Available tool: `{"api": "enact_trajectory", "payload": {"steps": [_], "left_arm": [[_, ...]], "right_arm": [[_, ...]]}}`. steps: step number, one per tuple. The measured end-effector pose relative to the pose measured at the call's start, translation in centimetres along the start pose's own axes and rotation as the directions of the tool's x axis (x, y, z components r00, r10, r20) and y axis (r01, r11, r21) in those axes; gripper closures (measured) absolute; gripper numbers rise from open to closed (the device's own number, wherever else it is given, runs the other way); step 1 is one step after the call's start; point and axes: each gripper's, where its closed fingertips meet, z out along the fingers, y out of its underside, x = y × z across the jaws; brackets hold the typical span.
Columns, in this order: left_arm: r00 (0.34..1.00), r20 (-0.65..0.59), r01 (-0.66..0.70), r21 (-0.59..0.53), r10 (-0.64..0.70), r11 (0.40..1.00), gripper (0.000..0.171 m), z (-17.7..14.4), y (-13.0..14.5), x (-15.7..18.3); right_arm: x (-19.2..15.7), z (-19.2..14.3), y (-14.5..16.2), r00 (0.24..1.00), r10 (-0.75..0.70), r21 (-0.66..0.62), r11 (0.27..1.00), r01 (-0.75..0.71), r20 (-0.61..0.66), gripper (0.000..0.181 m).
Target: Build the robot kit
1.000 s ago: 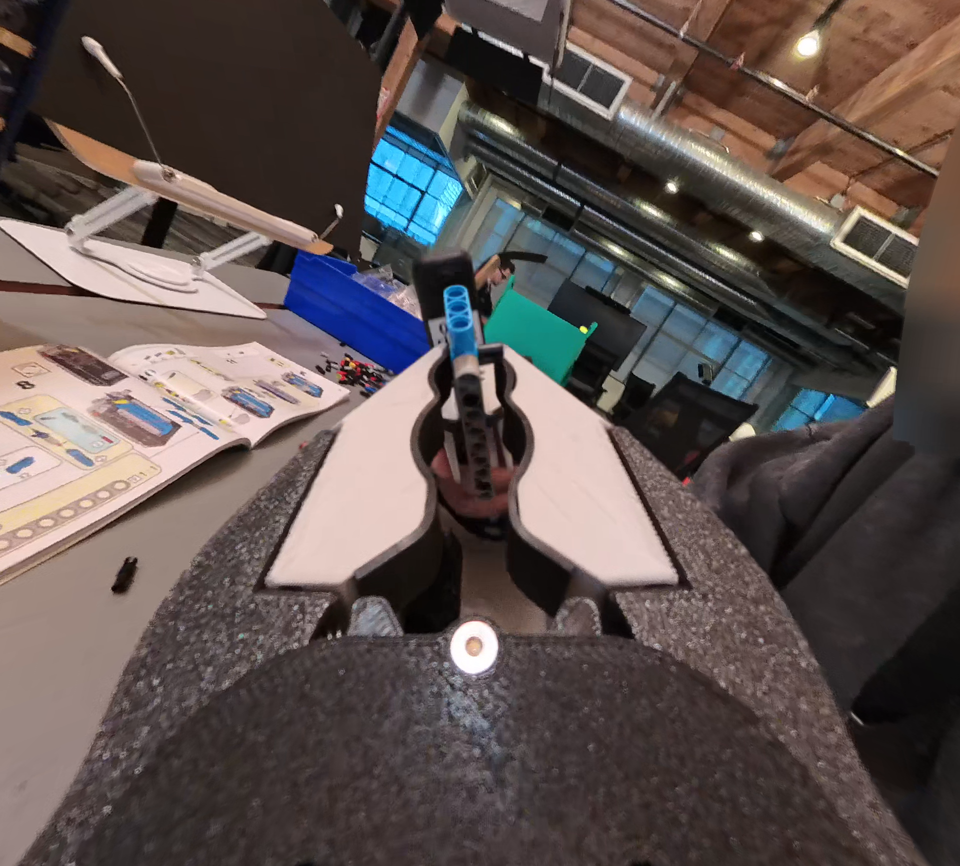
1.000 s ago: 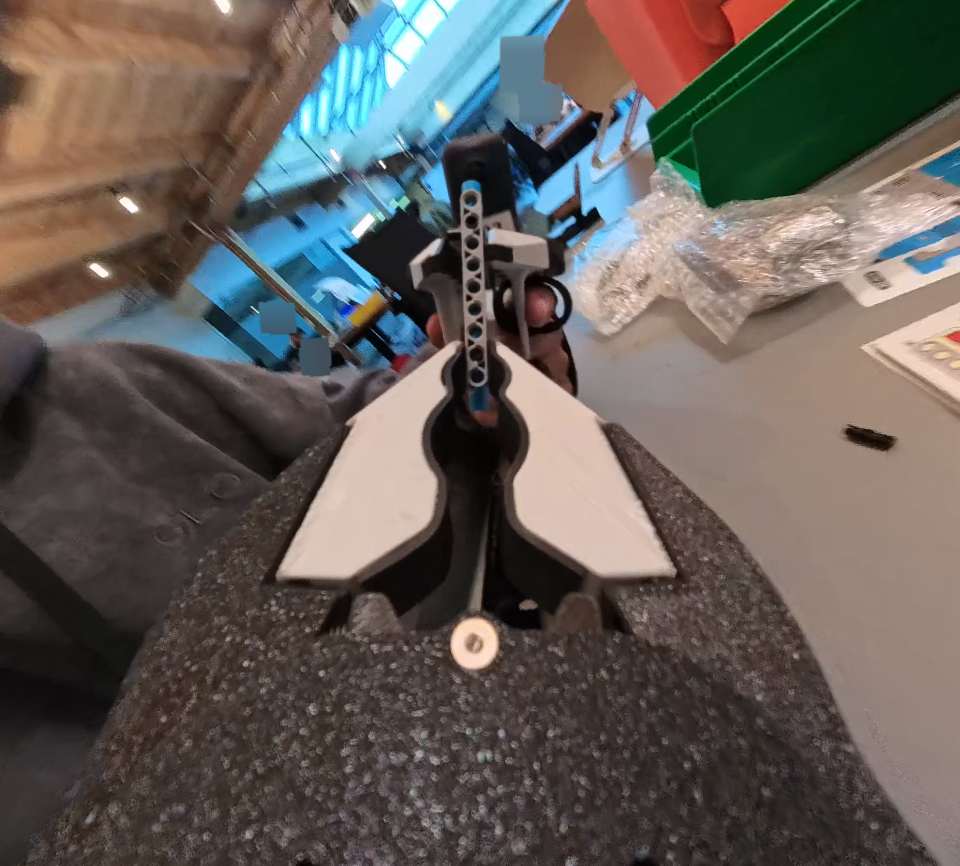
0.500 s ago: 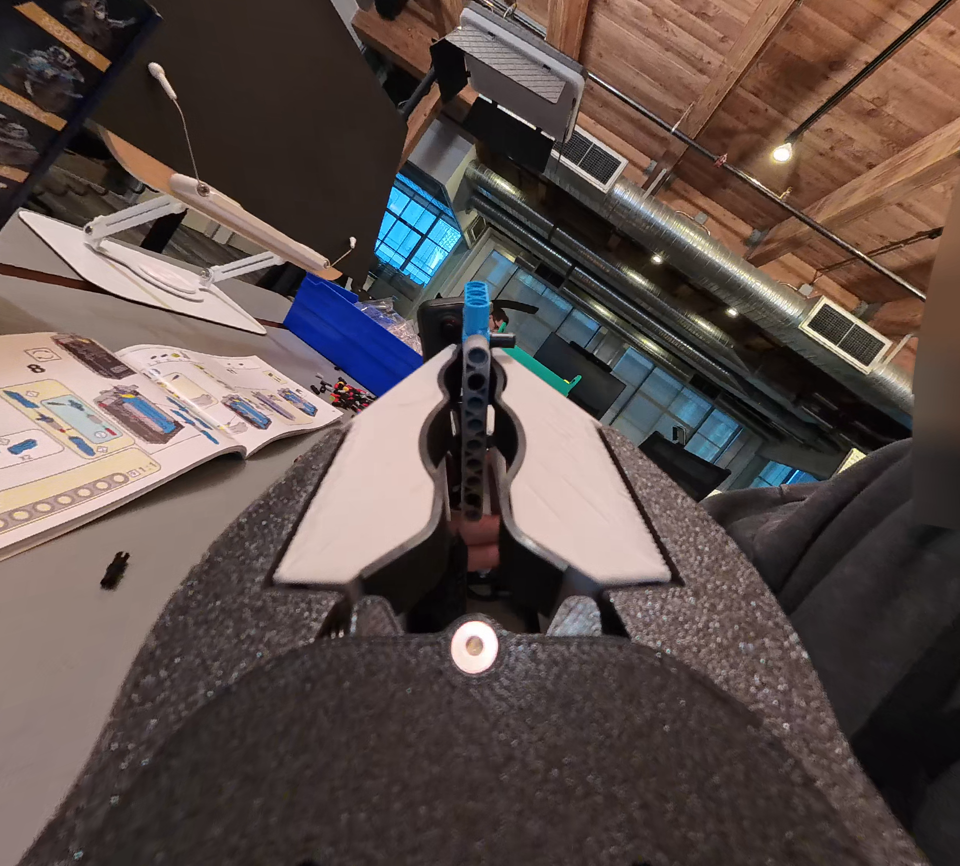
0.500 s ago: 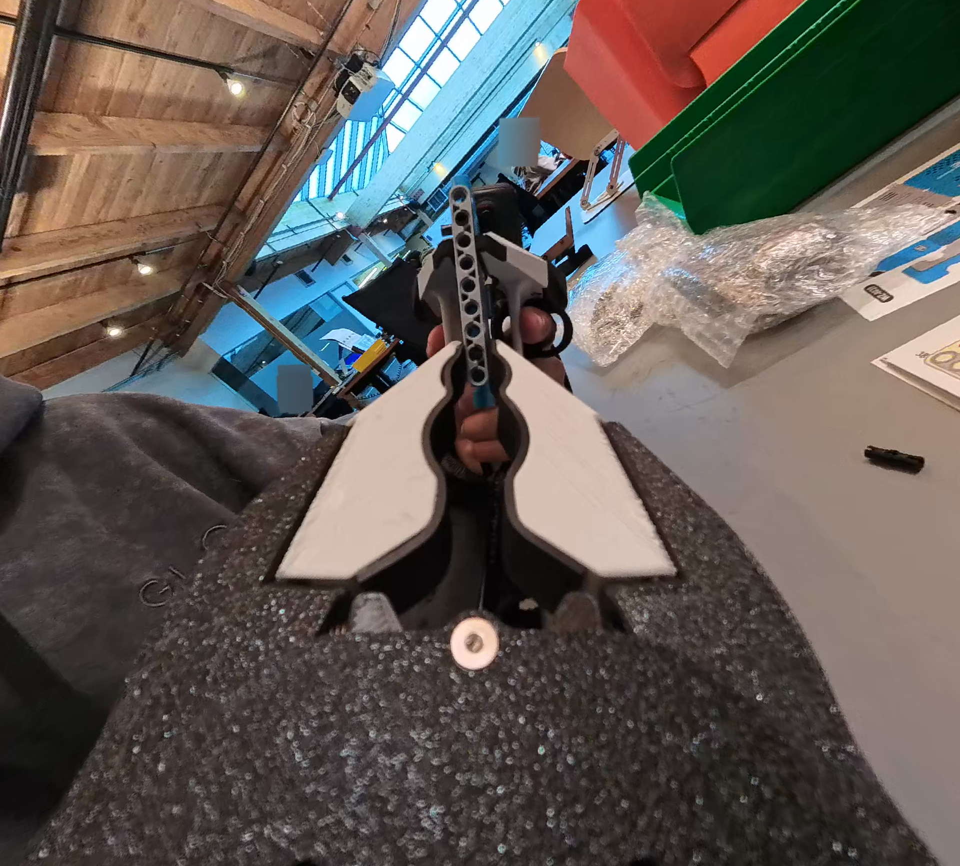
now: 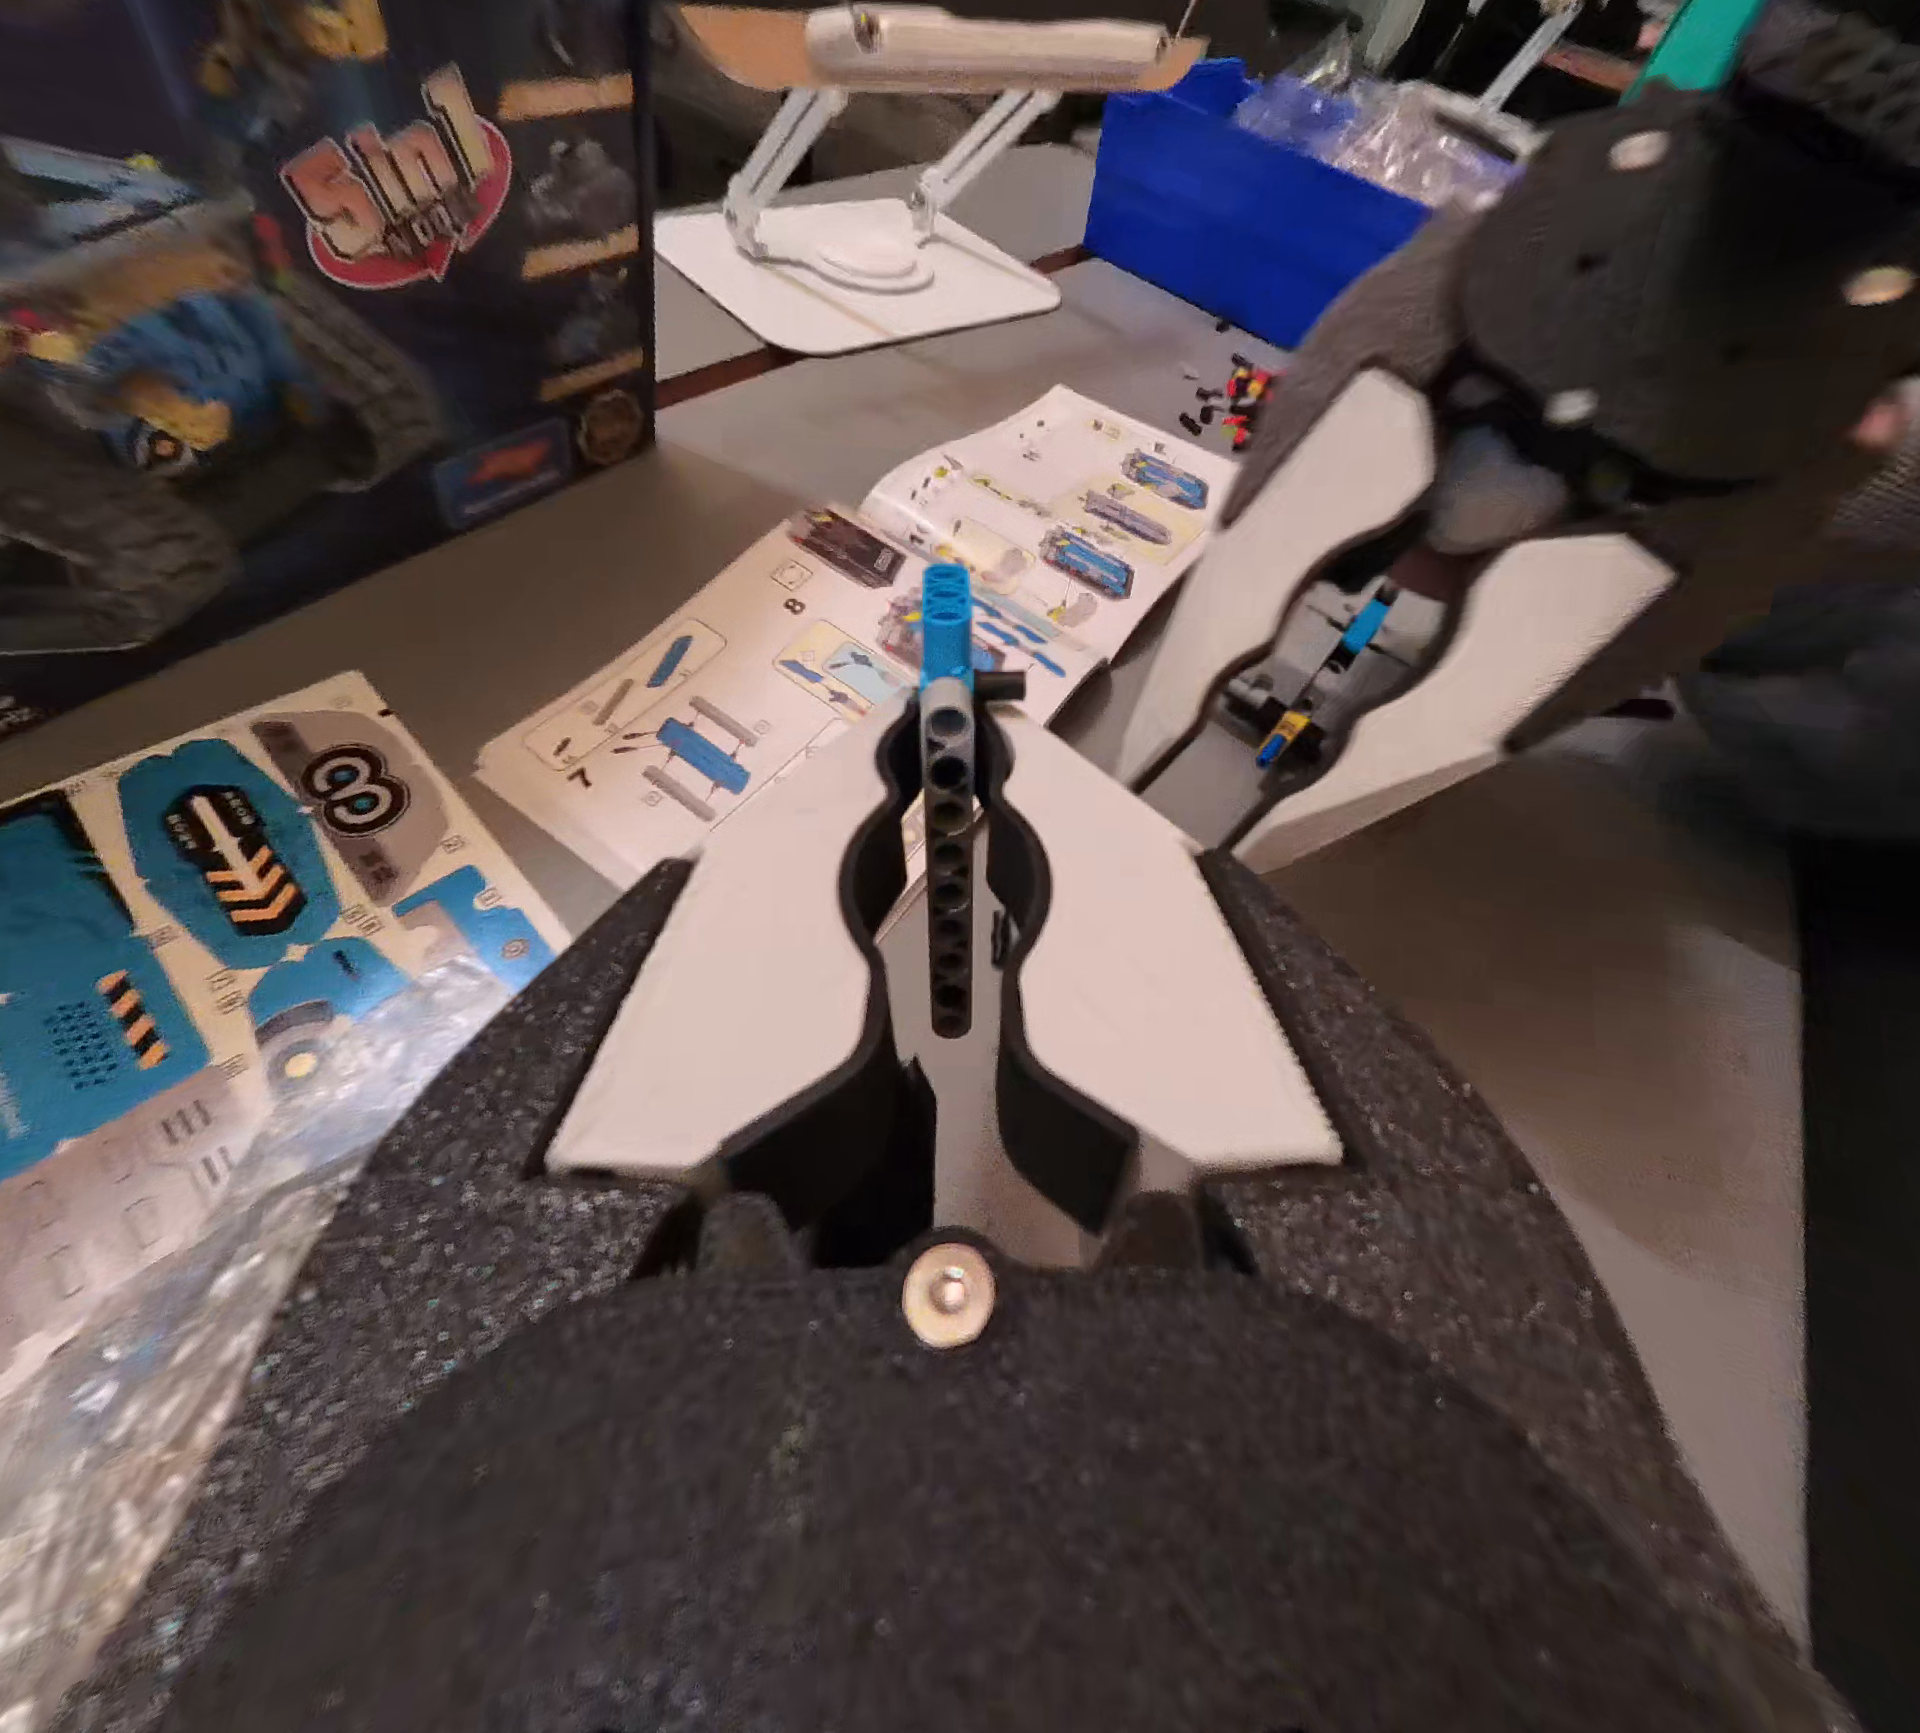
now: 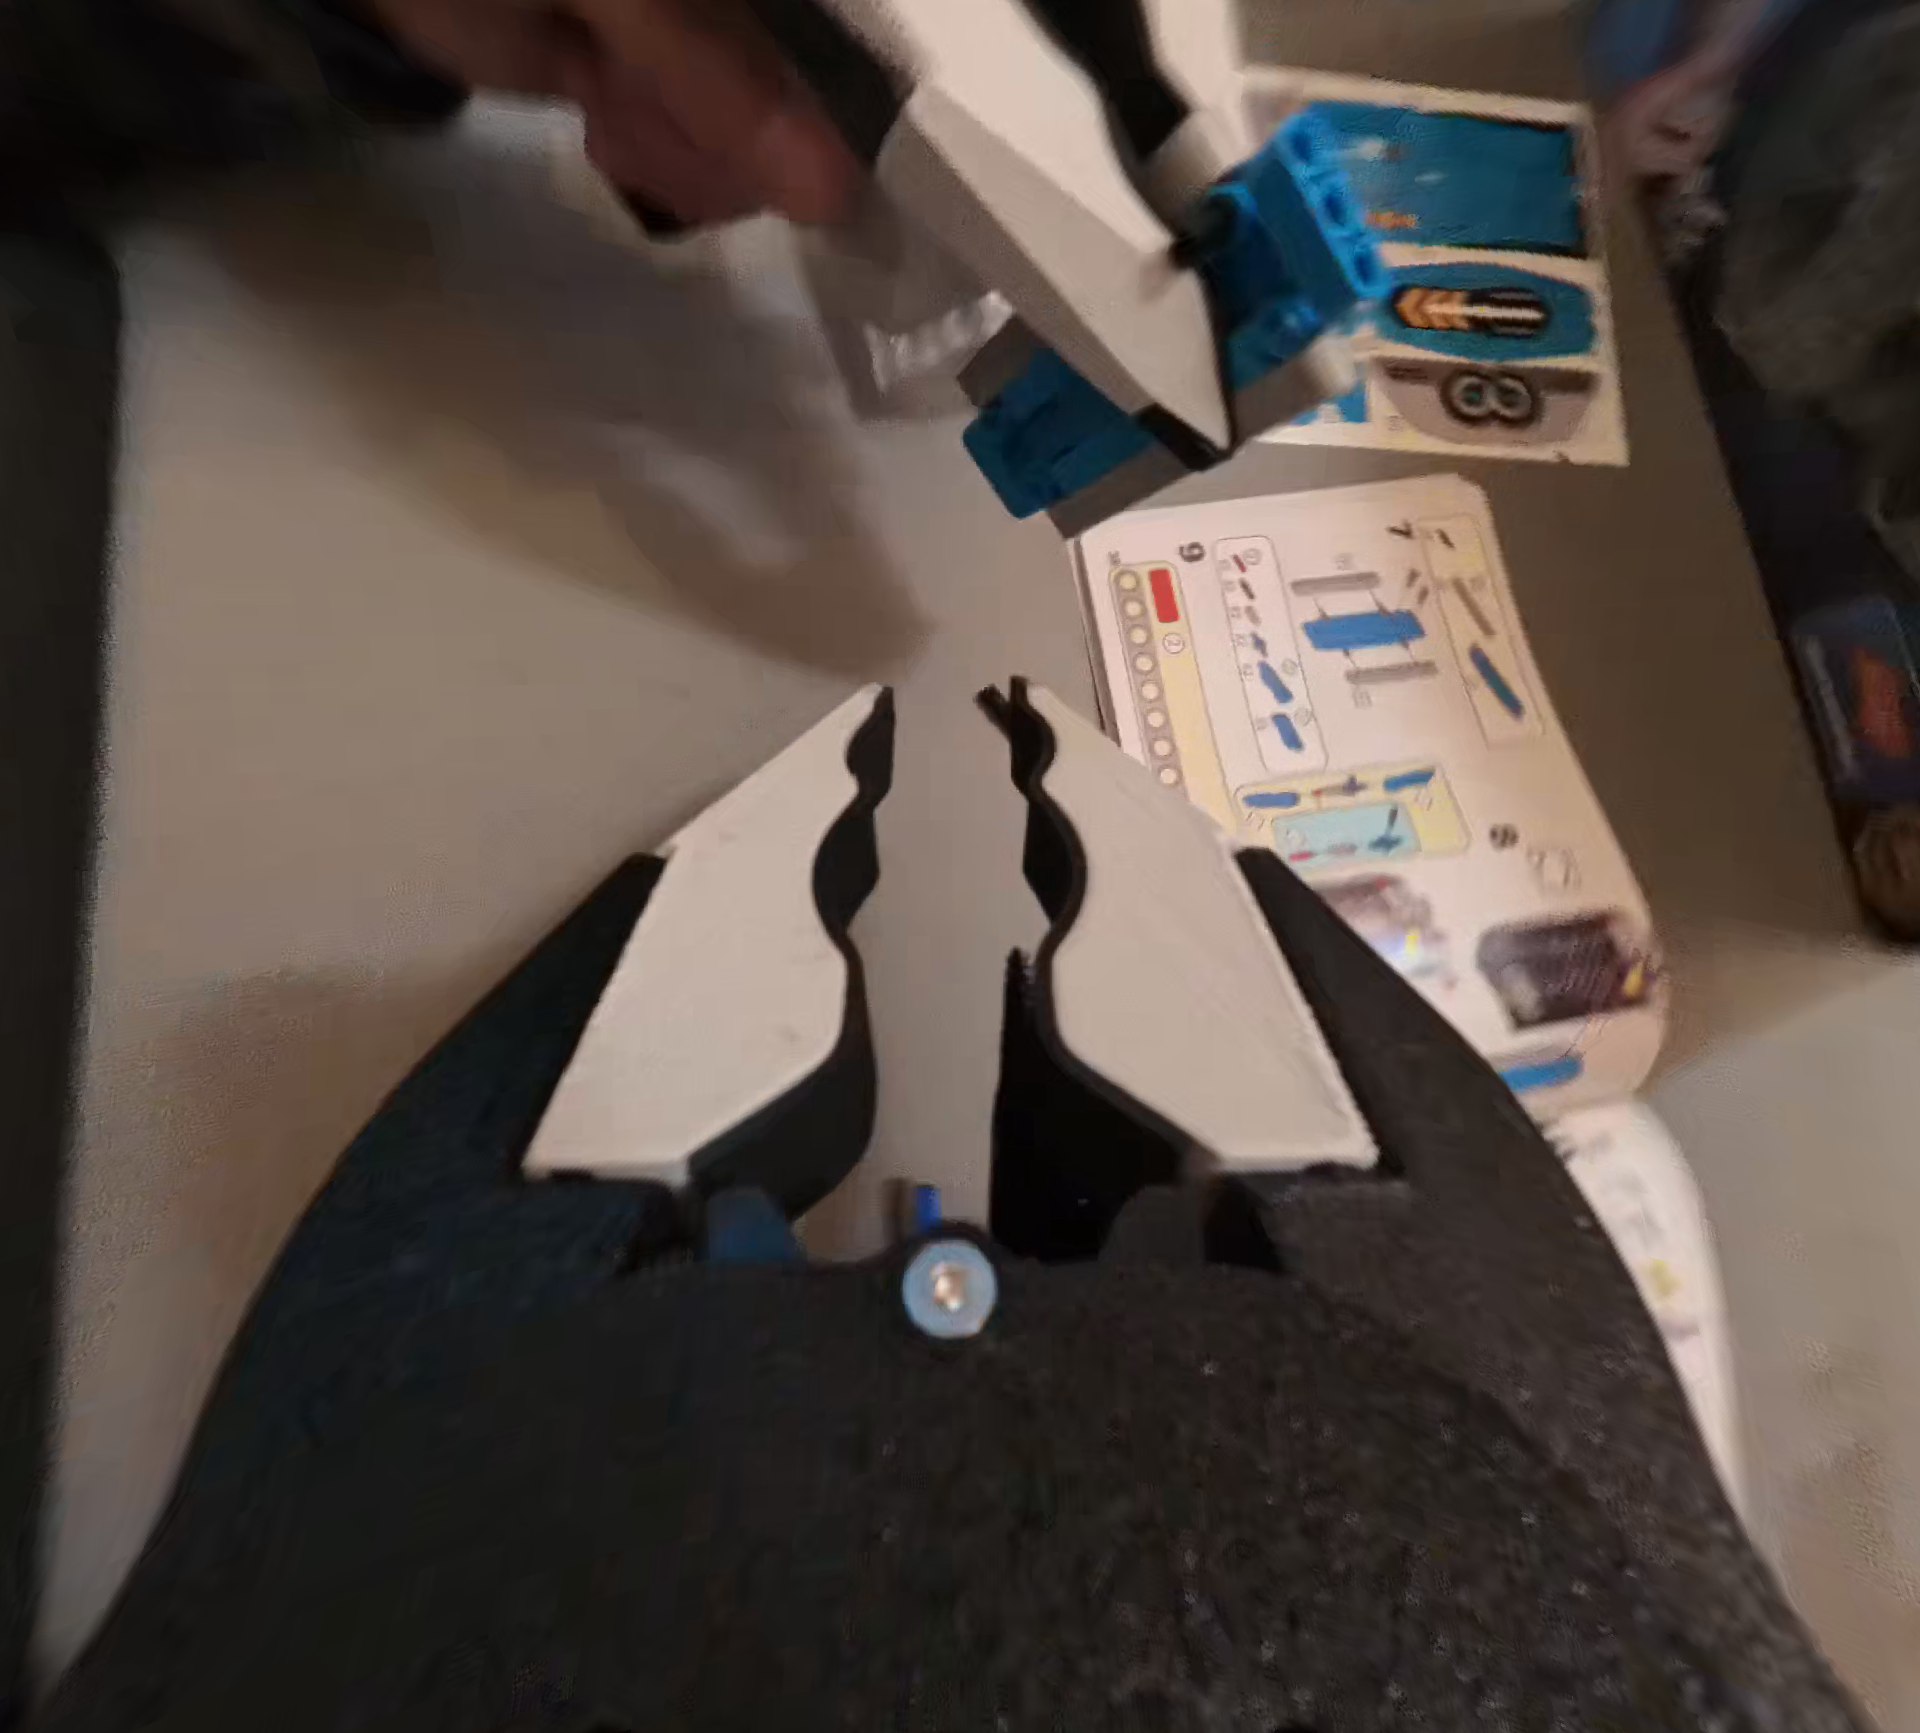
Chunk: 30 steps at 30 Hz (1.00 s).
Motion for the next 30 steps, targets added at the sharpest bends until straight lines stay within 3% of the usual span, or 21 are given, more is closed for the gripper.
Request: {"api": "enact_trajectory", "payload": {"steps": [3,5,8,11,15,19,21,25,30], "left_arm": [[1.000,0.000,0.018,0.067,-0.018,0.998,0.165,-1.4,-0.2,0.1],[1.000,0.010,0.025,0.146,-0.026,0.989,0.165,-3.3,-0.9,-0.3],[0.991,-0.090,0.114,0.206,-0.097,0.972,0.165,-4.6,-2.3,0.0],[0.993,-0.065,0.111,0.189,-0.100,0.976,0.165,-4.6,-1.9,-1.1],[0.991,-0.070,0.127,0.151,-0.118,0.980,0.165,-4.0,-1.1,-1.2],[0.997,-0.018,0.078,0.089,-0.077,0.993,0.165,-3.1,0.2,-1.3],[0.999,0.004,0.038,0.069,-0.038,0.997,0.166,-3.0,0.6,-1.2],[1.000,0.004,-0.029,0.087,0.029,0.996,0.165,-2.9,0.2,0.3],[0.996,0.016,-0.084,0.134,0.082,0.988,0.165,-2.8,-0.3,1.8]], "right_arm": [[1.2,2.3,2.7,0.987,-0.102,-0.186,0.975,0.125,0.127,0.157],[1.6,3.4,3.1,0.974,-0.129,-0.207,0.964,0.167,0.184,0.159],[1.0,4.4,3.2,0.951,-0.177,-0.219,0.947,0.235,0.252,0.167],[1.8,4.9,3.7,0.945,-0.225,-0.258,0.923,0.285,0.238,0.169],[0.9,5.6,3.6,0.936,-0.186,-0.228,0.939,0.259,0.298,0.177],[1.0,5.5,3.6,0.955,-0.140,-0.240,0.949,0.204,0.260,0.179],[1.1,4.6,1.8,0.976,-0.130,-0.162,0.974,0.159,0.174,0.179],[1.4,-0.3,-4.5,0.998,0.028,0.191,0.982,-0.018,-0.048,0.179],[0.9,-1.0,-5.0,0.972,0.185,0.349,0.929,-0.125,-0.145,0.178]]}}
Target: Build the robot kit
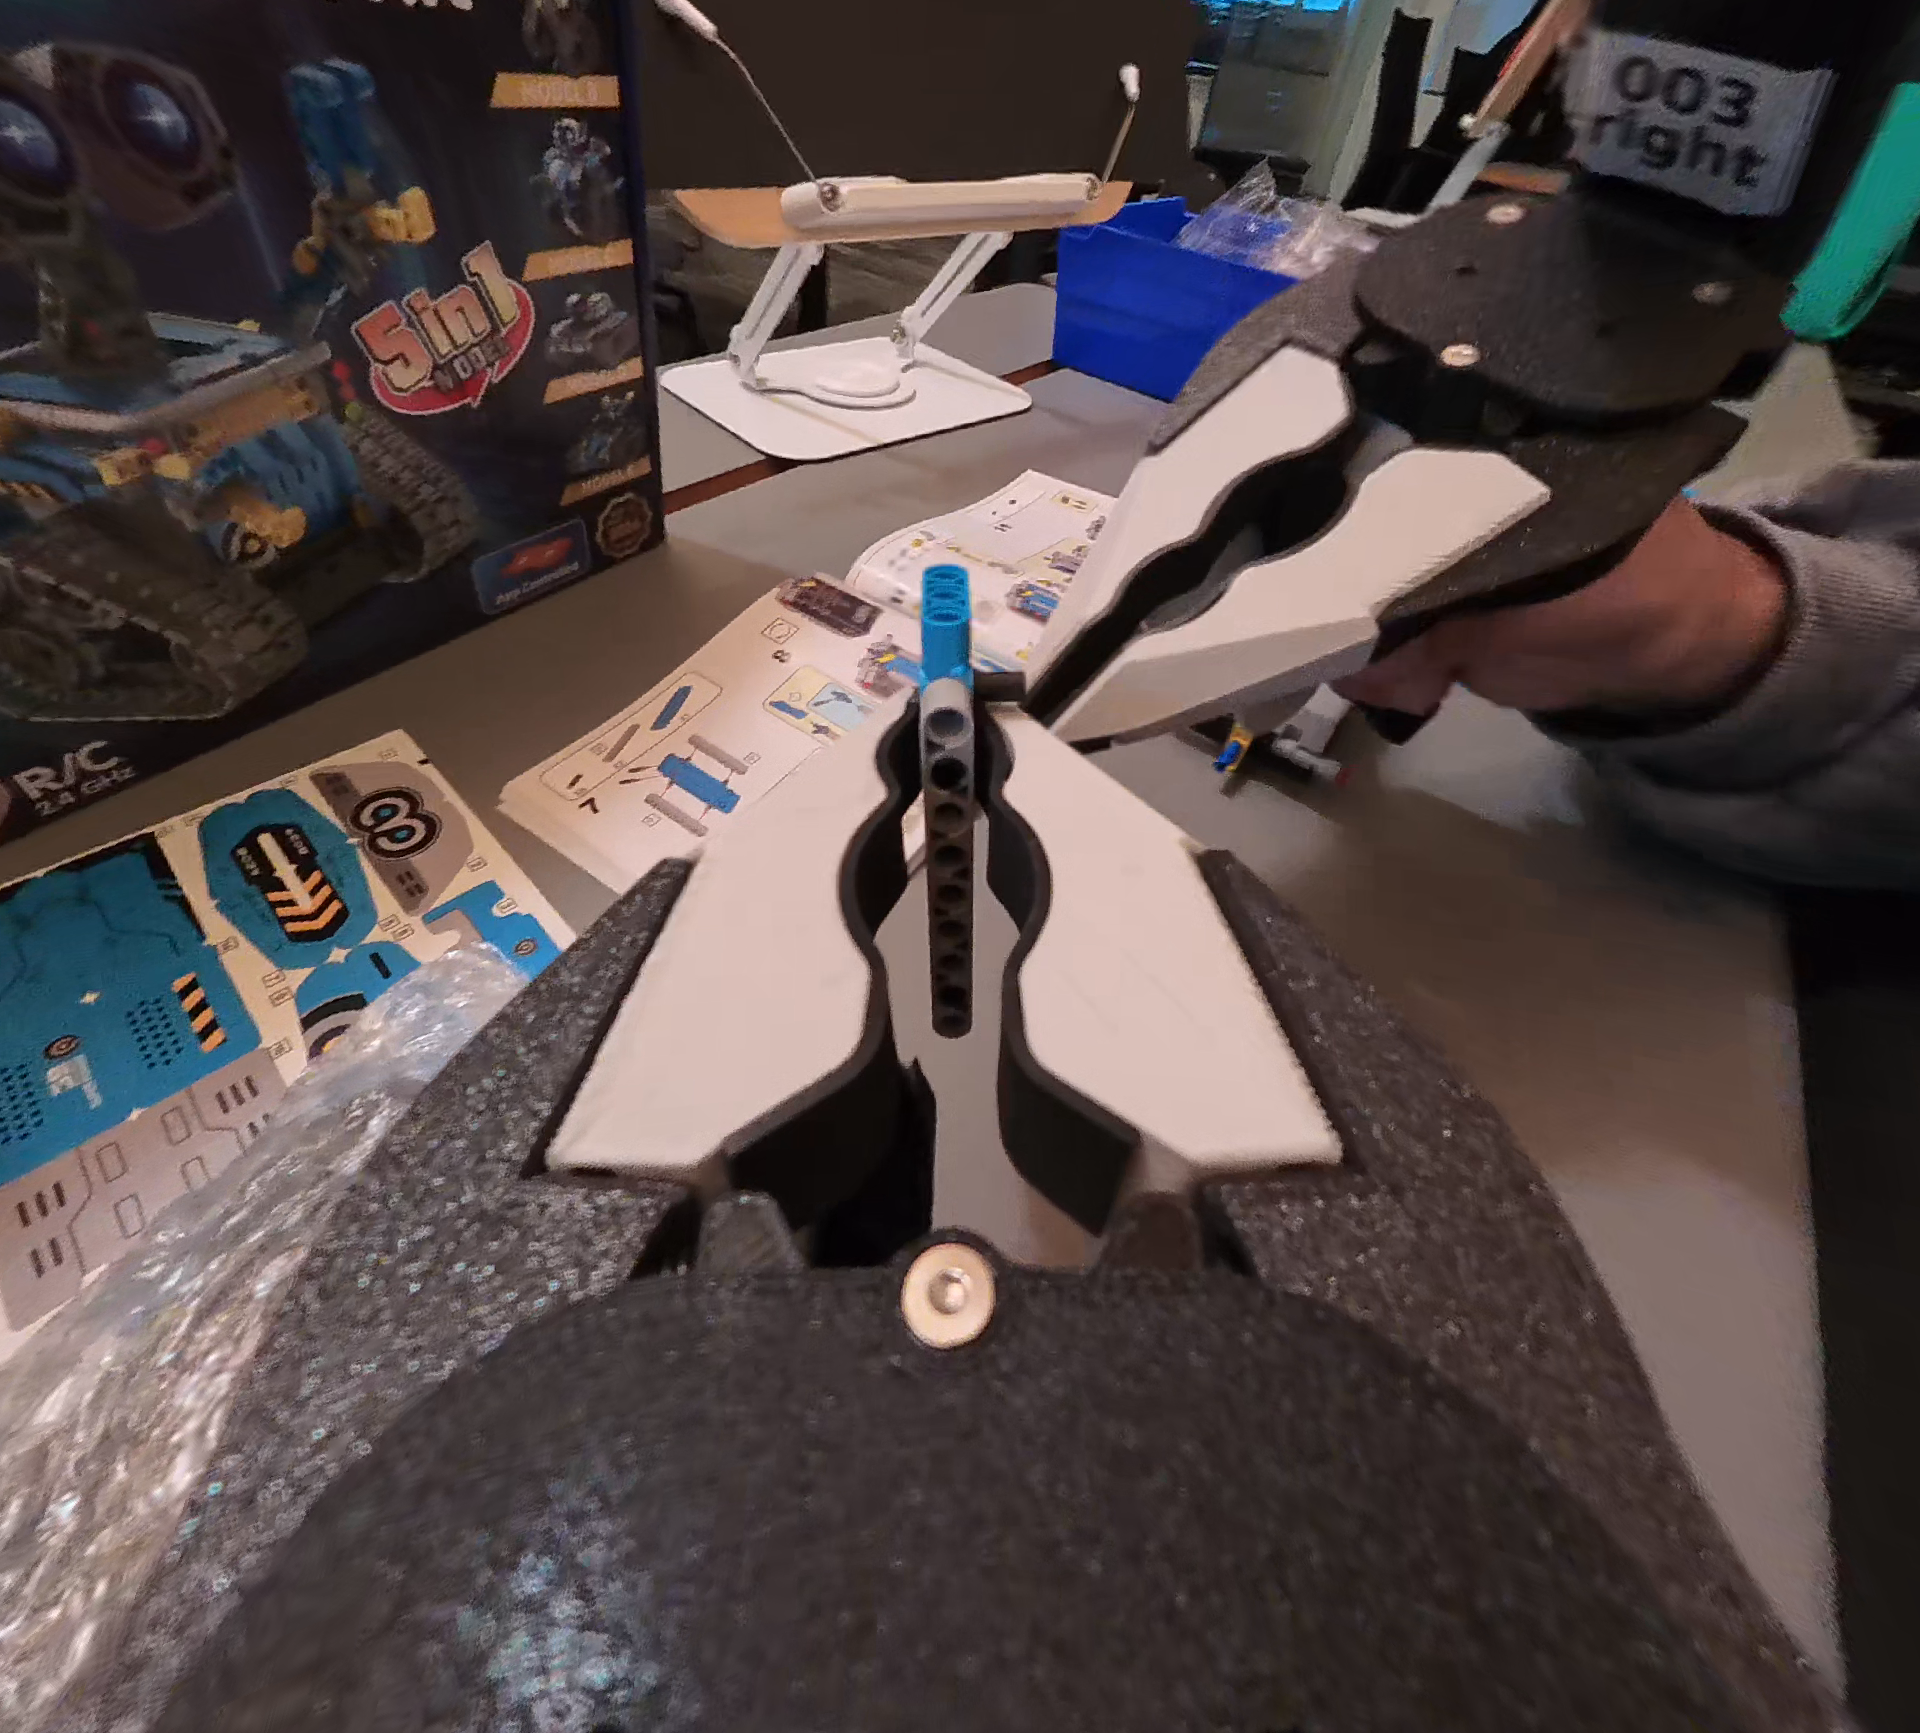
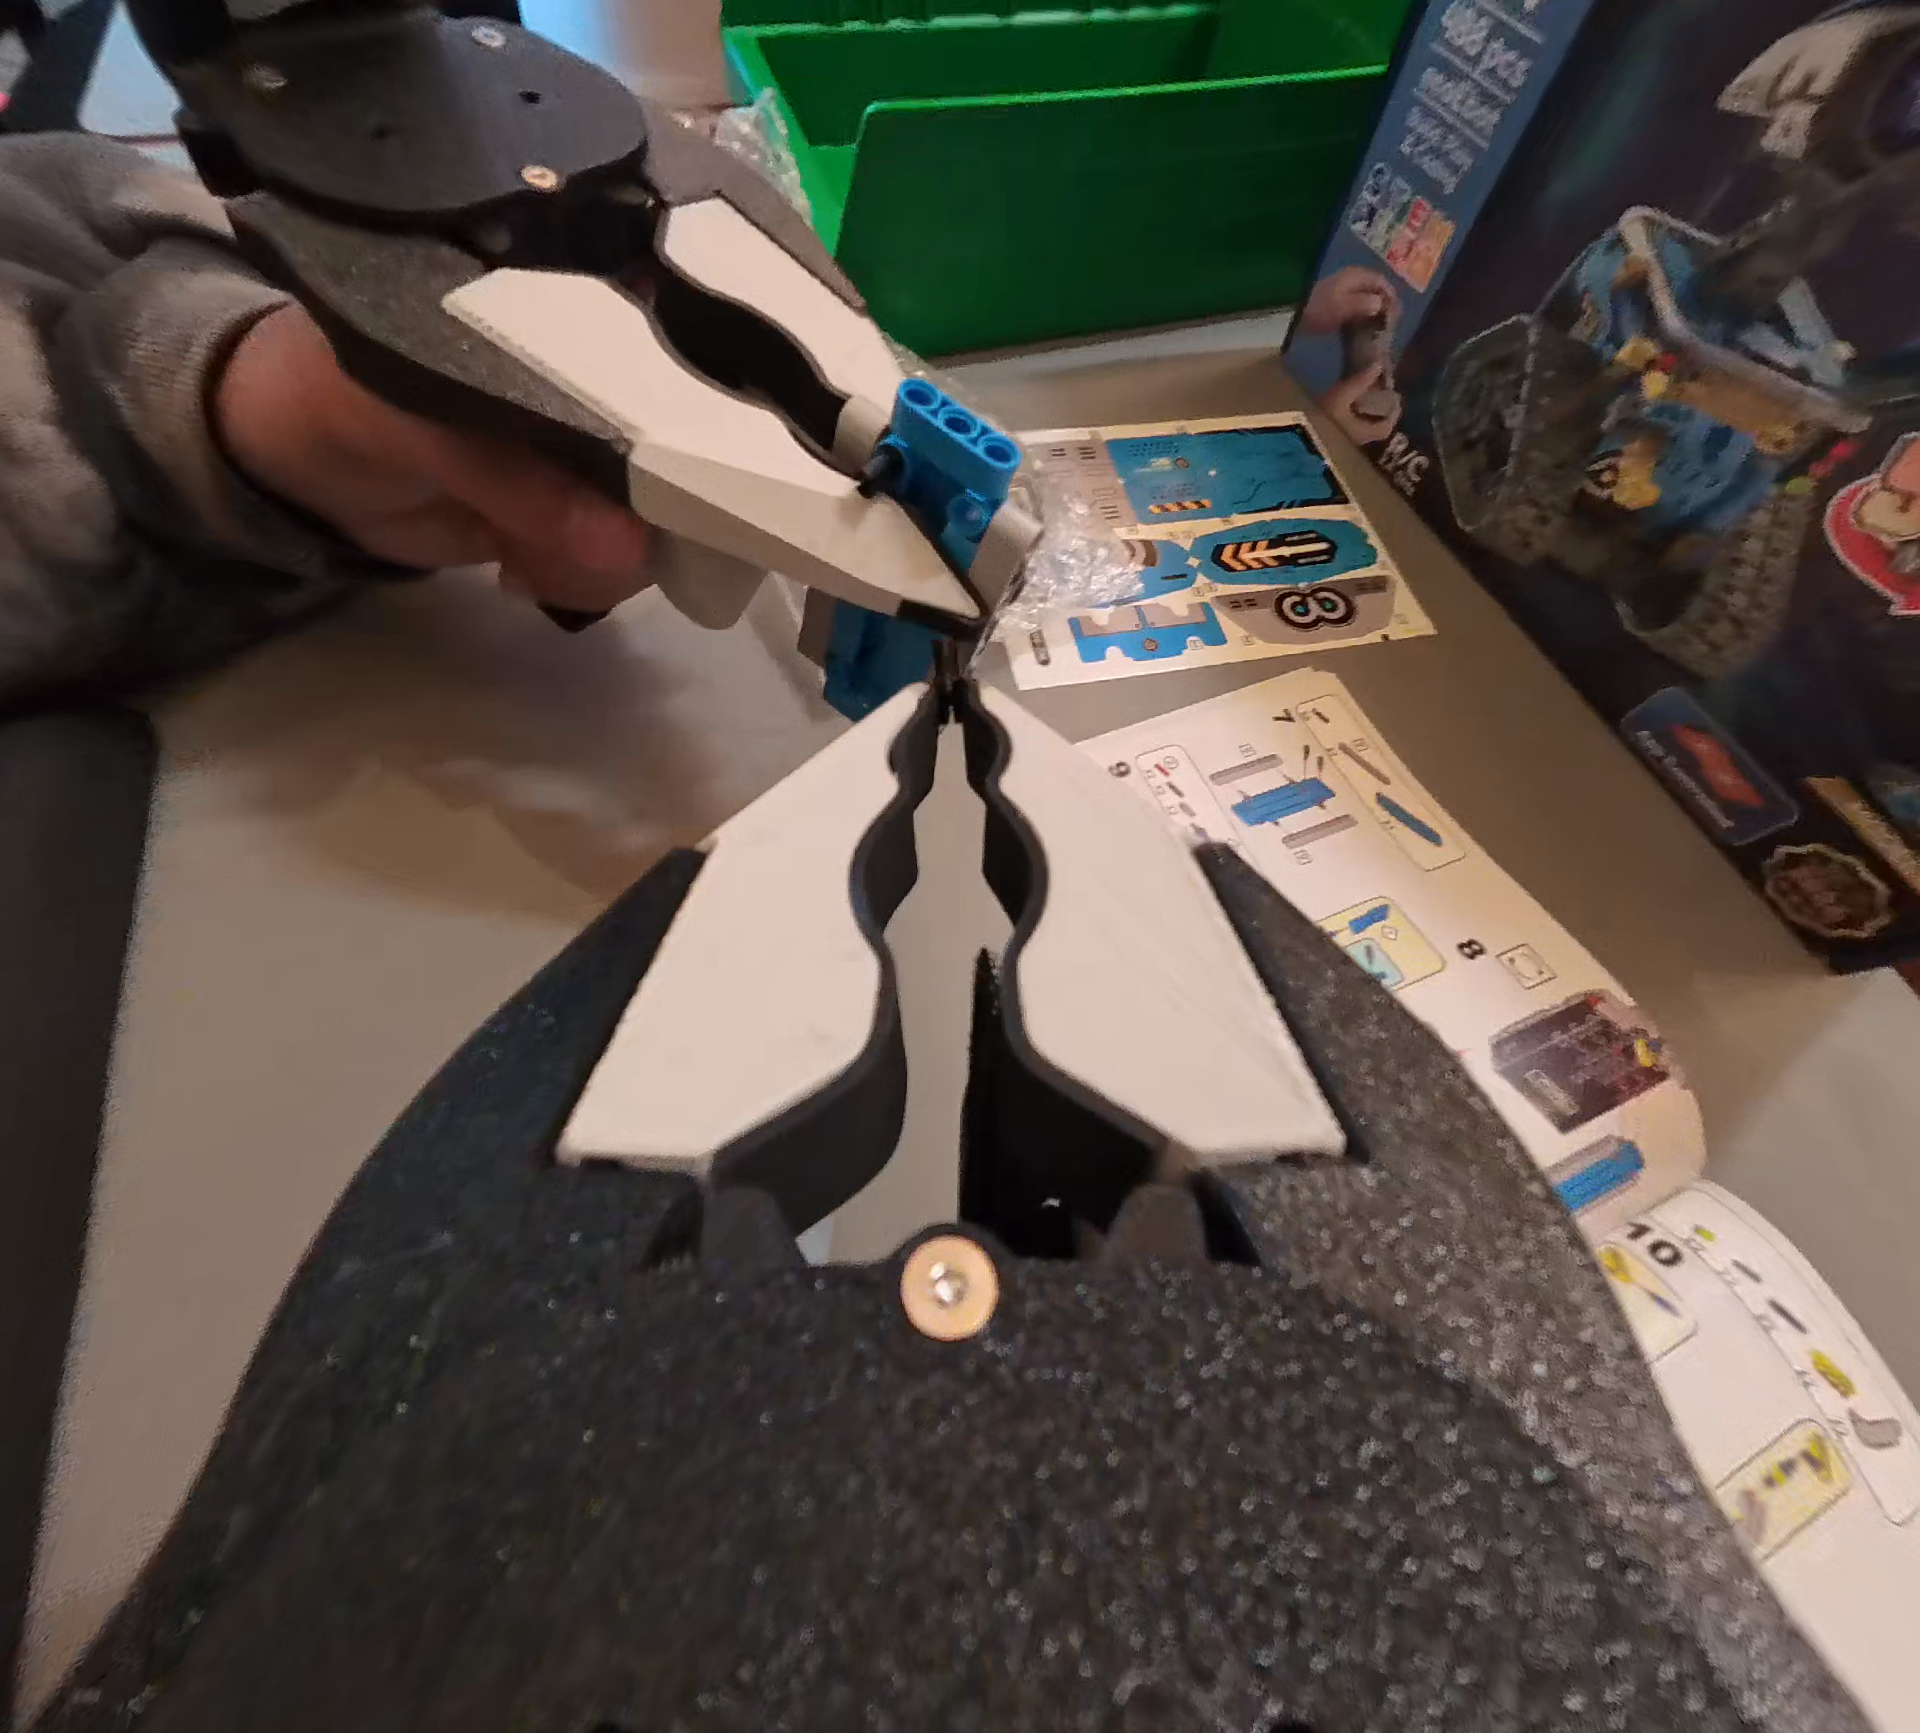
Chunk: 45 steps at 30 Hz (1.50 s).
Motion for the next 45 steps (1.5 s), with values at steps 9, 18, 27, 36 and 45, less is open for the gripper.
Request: {"api": "enact_trajectory", "payload": {"steps": [9,18,27,36,45], "left_arm": [[0.999,0.029,-0.038,0.026,0.037,0.999,0.165,0.1,-0.1,0.2],[1.000,0.022,-0.006,0.040,0.005,0.999,0.165,0.0,-0.1,-0.2],[0.975,0.056,-0.214,-0.019,0.214,0.977,0.165,0.3,0.5,0.7],[0.954,0.015,-0.297,-0.055,0.299,0.953,0.165,0.5,1.2,1.5],[0.996,-0.044,-0.079,-0.003,0.078,0.997,0.165,0.2,0.5,0.8]], "right_arm": [[1.0,0.2,-0.2,0.998,0.017,0.046,0.999,-0.015,-0.054,0.178],[0.6,-0.1,-0.5,0.998,0.069,0.099,0.993,-0.068,-0.013,0.178],[0.3,0.2,0.5,0.998,0.058,0.043,0.997,-0.057,-0.009,0.178],[-0.4,0.0,1.1,1.000,0.004,0.000,1.000,-0.004,0.004,0.178],[0.9,-2.8,-1.8,0.996,-0.025,0.129,0.991,0.036,-0.084,0.178]]}}
